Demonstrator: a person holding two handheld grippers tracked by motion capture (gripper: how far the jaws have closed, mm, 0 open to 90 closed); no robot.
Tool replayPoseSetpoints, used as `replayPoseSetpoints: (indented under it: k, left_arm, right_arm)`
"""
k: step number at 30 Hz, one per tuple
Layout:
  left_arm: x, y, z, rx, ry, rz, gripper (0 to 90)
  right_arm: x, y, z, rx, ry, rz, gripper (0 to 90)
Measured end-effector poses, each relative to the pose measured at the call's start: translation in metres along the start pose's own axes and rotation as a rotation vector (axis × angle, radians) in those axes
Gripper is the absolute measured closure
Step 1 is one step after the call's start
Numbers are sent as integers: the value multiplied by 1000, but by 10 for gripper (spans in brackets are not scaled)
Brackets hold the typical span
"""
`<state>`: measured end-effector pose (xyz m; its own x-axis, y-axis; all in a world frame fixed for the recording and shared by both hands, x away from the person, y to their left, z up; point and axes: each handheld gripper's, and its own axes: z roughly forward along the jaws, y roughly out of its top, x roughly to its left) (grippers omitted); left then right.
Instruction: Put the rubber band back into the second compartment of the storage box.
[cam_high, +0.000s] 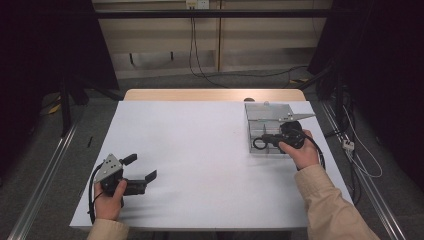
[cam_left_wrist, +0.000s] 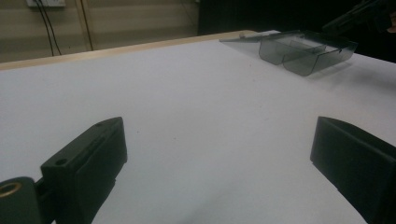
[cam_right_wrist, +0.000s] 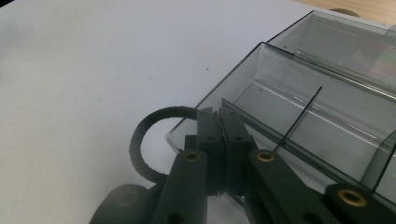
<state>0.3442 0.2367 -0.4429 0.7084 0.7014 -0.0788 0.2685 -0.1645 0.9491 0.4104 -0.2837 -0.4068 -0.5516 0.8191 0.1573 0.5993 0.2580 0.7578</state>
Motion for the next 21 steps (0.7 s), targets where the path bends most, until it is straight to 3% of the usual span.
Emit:
replayPoseSetpoints:
  k: [21]
  left_arm:
    - [0, 0, 0, 2, 0, -2, 36]
  right_arm:
    - [-10, 5, 0, -1, -31, 5, 882]
